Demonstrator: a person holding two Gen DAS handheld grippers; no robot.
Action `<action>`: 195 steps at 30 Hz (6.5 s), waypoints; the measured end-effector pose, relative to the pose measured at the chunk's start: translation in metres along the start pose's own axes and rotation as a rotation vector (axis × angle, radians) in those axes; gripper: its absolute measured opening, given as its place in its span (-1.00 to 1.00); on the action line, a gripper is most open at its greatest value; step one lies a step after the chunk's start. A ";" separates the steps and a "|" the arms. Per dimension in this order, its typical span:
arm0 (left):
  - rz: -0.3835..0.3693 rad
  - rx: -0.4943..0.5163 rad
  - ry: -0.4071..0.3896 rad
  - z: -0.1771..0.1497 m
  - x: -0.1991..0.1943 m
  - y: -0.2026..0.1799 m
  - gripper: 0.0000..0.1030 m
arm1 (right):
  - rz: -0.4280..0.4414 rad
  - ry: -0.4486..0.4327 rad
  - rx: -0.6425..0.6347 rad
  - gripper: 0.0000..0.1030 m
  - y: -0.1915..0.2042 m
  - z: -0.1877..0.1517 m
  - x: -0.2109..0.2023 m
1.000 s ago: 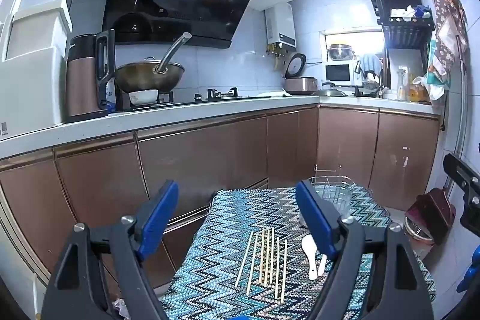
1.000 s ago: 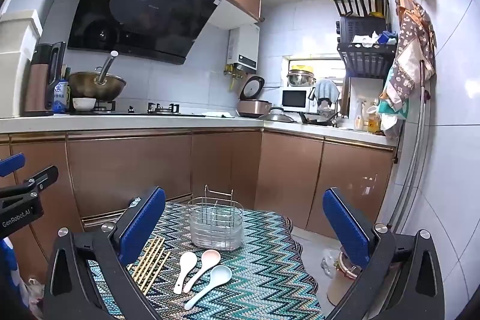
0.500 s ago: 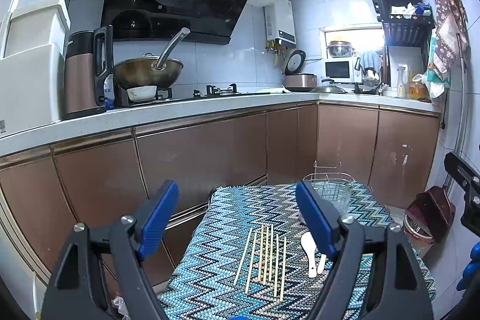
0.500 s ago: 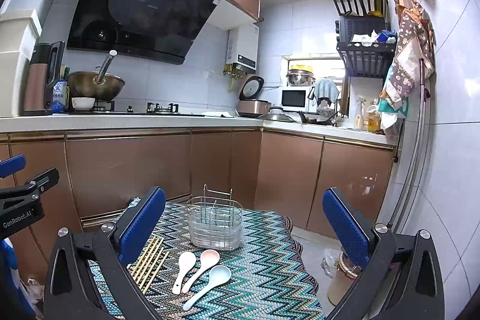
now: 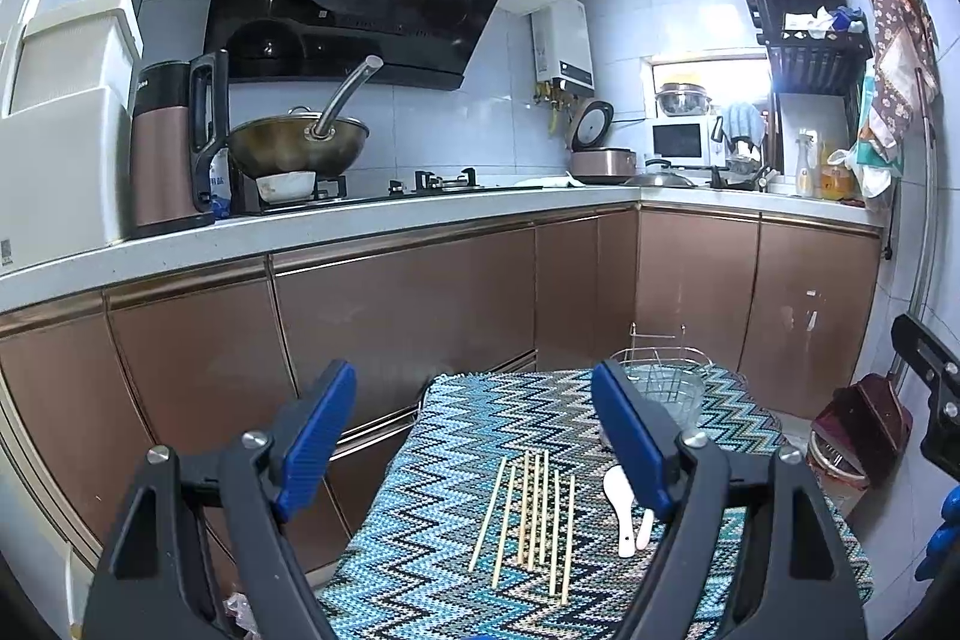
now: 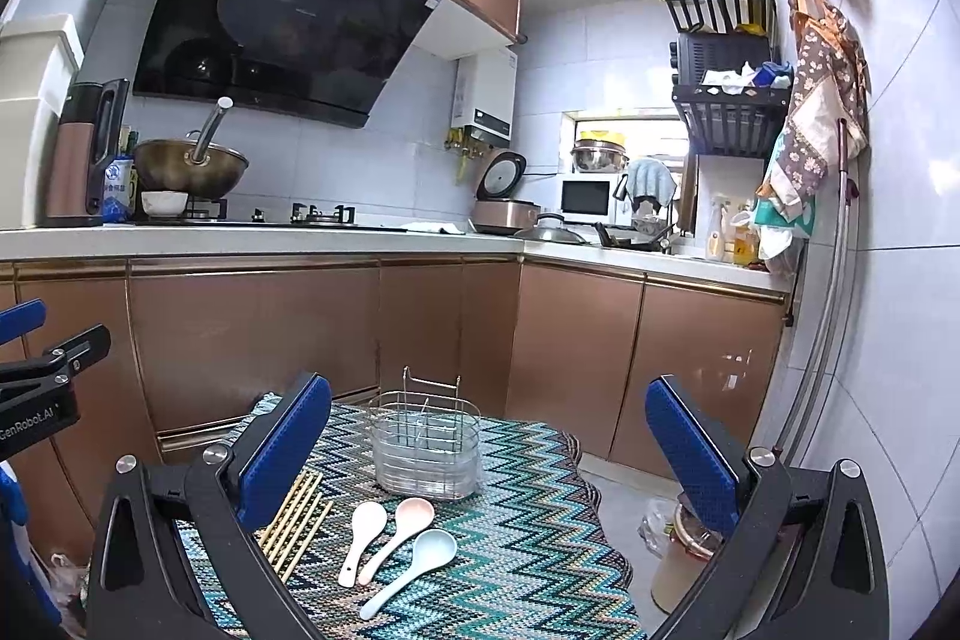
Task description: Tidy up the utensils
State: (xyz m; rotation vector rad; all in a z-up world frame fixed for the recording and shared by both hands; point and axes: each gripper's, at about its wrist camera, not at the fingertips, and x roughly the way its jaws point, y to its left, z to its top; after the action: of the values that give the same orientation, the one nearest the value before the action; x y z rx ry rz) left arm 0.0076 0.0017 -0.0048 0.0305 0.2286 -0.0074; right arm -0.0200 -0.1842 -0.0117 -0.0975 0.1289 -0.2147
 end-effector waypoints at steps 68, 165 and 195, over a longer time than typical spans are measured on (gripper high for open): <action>-0.191 -0.096 0.532 -0.036 0.198 0.011 0.51 | 0.319 0.535 0.260 0.47 -0.065 -0.111 0.188; -0.457 -0.308 0.225 0.093 0.232 -0.009 -0.91 | 0.259 0.312 0.004 -0.85 -0.022 -0.001 0.192; -0.246 -0.355 0.020 0.053 0.351 -0.128 -0.91 | 0.025 0.181 -0.225 -0.84 0.030 -0.044 0.333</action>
State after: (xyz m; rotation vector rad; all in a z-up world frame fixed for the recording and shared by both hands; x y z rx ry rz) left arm 0.3602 -0.1294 -0.0363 -0.3515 0.2499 -0.2109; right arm 0.3024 -0.2309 -0.0978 -0.3008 0.3345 -0.1829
